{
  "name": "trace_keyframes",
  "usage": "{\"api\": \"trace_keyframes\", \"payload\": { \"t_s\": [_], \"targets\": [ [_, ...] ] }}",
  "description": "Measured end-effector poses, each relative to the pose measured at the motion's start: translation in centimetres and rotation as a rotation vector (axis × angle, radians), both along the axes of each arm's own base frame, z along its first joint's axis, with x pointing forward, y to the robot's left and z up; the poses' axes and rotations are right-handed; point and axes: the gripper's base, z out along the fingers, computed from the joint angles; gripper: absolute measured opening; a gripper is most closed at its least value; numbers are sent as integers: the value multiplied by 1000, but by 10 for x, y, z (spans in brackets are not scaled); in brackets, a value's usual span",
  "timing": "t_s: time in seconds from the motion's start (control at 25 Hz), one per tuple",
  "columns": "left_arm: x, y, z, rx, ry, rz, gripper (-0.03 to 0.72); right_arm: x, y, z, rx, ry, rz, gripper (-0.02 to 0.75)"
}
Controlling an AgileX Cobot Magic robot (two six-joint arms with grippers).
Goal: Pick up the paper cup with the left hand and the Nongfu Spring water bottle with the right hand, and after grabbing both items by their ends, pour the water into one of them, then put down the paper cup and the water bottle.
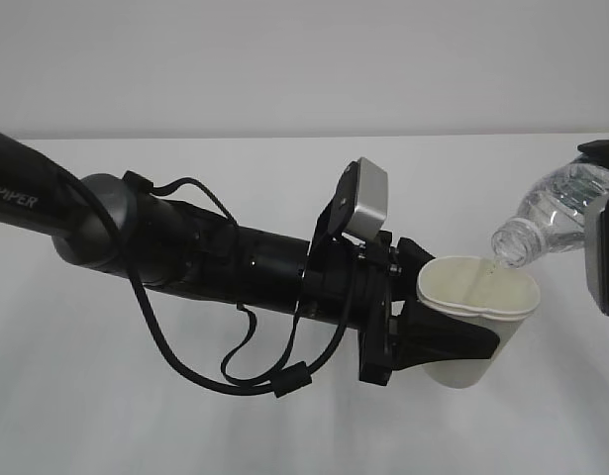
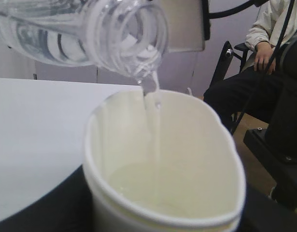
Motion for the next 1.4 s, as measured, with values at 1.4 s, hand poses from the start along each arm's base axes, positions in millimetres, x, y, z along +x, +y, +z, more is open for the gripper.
{"api": "trace_keyframes", "payload": {
  "t_s": [1.4],
  "targets": [
    [-1,0,0,4,-3,-7,429,0,0,0,-18,-4,8,414]
  ]
}}
